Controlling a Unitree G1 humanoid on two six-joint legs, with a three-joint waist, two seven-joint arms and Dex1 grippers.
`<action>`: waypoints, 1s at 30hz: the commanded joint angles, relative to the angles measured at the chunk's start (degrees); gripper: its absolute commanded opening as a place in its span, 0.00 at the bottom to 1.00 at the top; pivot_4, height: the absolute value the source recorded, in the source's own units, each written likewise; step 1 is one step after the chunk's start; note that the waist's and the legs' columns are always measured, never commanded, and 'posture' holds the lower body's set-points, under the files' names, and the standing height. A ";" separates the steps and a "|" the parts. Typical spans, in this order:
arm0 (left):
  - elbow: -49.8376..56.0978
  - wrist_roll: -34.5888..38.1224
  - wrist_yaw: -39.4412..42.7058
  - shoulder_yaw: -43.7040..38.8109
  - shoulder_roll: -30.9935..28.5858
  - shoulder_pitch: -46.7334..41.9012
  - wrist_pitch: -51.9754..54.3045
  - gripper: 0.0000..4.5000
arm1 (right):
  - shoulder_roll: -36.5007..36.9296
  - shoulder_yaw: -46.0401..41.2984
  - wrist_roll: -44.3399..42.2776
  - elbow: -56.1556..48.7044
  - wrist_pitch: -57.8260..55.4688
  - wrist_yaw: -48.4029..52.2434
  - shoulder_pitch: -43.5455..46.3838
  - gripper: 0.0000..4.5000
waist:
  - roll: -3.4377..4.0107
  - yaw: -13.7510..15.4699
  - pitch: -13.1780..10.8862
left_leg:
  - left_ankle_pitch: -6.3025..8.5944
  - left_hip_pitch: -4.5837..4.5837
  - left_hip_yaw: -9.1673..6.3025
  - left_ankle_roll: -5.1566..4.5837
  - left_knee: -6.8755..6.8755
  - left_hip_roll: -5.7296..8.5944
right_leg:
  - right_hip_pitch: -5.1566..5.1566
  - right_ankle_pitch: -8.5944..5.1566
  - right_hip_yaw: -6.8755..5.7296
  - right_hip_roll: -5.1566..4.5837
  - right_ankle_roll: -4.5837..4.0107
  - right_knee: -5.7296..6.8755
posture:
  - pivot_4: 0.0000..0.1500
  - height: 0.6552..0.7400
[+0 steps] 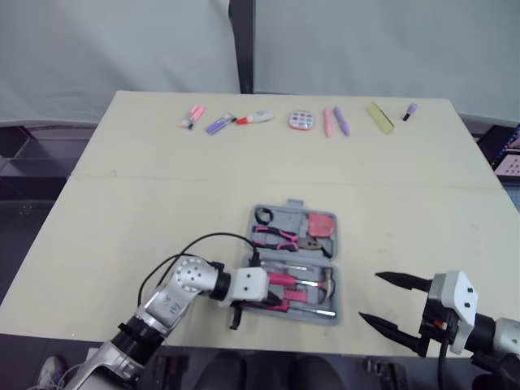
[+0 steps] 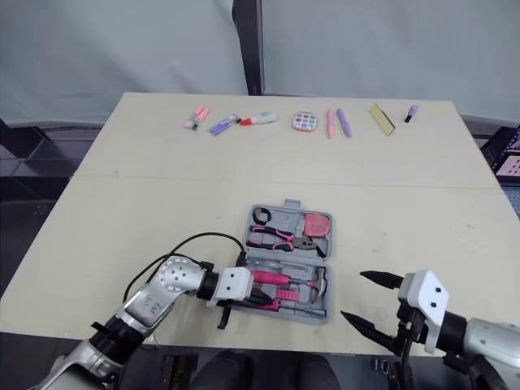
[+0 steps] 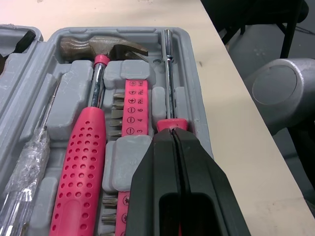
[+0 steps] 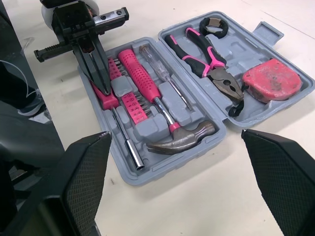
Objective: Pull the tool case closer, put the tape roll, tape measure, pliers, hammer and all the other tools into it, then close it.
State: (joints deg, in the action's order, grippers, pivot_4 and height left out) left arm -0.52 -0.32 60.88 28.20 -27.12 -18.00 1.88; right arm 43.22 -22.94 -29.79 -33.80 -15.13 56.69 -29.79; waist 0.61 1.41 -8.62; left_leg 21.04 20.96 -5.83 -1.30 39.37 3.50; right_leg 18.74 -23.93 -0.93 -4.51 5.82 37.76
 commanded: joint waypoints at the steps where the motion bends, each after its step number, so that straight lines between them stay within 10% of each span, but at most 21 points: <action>1: -1.32 -2.79 0.16 2.36 -0.75 1.68 1.44 0.01 | -0.56 -1.75 -0.72 -2.10 0.53 -0.55 -0.60 1.00 | 0.00 -0.02 0.04 | 0.00 -0.02 0.00 0.00 -0.02 0.00 | -0.01 0.00 0.01 0.00 0.00 0.00 | 1.00 0.69; 15: -0.85 -0.98 -0.34 1.52 0.01 2.51 3.28 0.01 | -0.76 -2.48 -0.87 -2.77 0.39 -0.46 -1.64 1.00 | 0.03 -0.02 0.35 | 0.01 -0.46 0.05 -0.02 -0.26 -0.01 | -0.30 0.00 0.11 -0.02 0.00 -0.04 | 1.00 0.69; 30: 22.18 20.58 -6.47 -30.27 -8.40 14.05 24.16 0.01 | -1.43 2.41 0.85 0.97 -0.54 -2.21 6.11 1.00 | -0.04 -0.26 0.20 | 0.02 -0.39 0.05 0.00 -0.31 -0.09 | -0.21 0.00 0.16 -0.02 0.00 -0.17 | 1.00 0.69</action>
State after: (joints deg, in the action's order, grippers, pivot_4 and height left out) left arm 18.45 18.23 54.77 0.98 -34.62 -5.78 26.13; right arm 42.20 -20.30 -29.14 -32.87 -16.37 55.09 -23.36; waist 0.57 1.15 -8.42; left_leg 21.06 20.58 -5.78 -1.29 39.06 3.42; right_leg 18.52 -23.93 -0.74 -4.54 5.82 37.54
